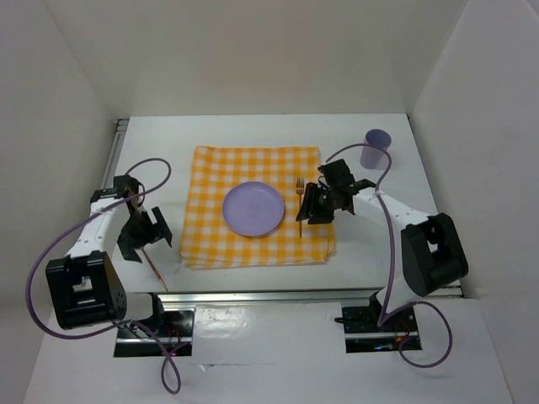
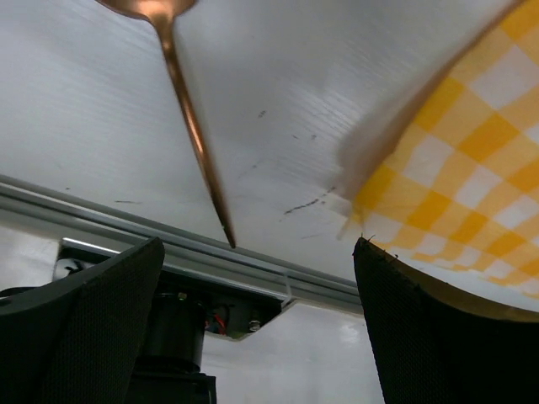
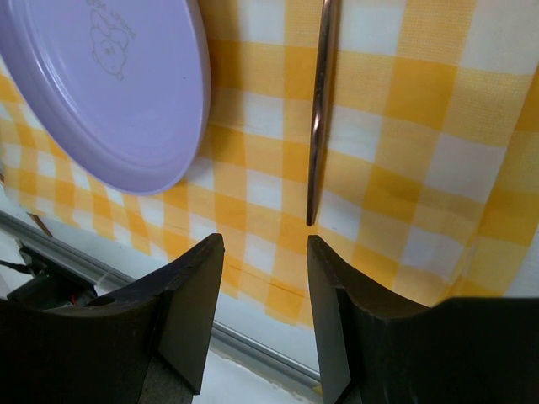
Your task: Set the dinner table for one person
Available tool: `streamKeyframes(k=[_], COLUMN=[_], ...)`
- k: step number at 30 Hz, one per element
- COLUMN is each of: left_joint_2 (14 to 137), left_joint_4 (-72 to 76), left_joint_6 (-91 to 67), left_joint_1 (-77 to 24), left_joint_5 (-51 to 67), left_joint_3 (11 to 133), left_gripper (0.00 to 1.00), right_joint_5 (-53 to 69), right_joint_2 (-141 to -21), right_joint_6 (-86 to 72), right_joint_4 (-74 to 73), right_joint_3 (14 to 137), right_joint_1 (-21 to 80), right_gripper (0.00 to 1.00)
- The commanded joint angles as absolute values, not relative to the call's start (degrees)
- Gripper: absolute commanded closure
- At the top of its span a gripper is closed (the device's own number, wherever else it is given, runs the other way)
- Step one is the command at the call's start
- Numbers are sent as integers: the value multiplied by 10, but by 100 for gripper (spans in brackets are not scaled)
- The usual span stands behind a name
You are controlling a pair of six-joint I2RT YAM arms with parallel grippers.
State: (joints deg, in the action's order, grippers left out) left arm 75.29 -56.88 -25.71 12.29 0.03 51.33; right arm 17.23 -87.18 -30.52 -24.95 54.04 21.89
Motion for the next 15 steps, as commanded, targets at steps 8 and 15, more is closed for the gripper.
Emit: streamKeyframes(k=[8,15], left_joint_2=[870,918], left_joint_4=[-577,-577], left_joint_6=[-237,-273], left_joint_1=[147,147], left_joint_5=[-50,-24], left_joint_3=[554,517], left_gripper=[1,1], right_joint_5=[152,135], right_joint_2=[-921,-989], right_joint_6=[-295,-272], right_joint_4=[-224,-263], right_joint_3=[610,678], right_joint_1=[224,207], right_gripper=[48,48])
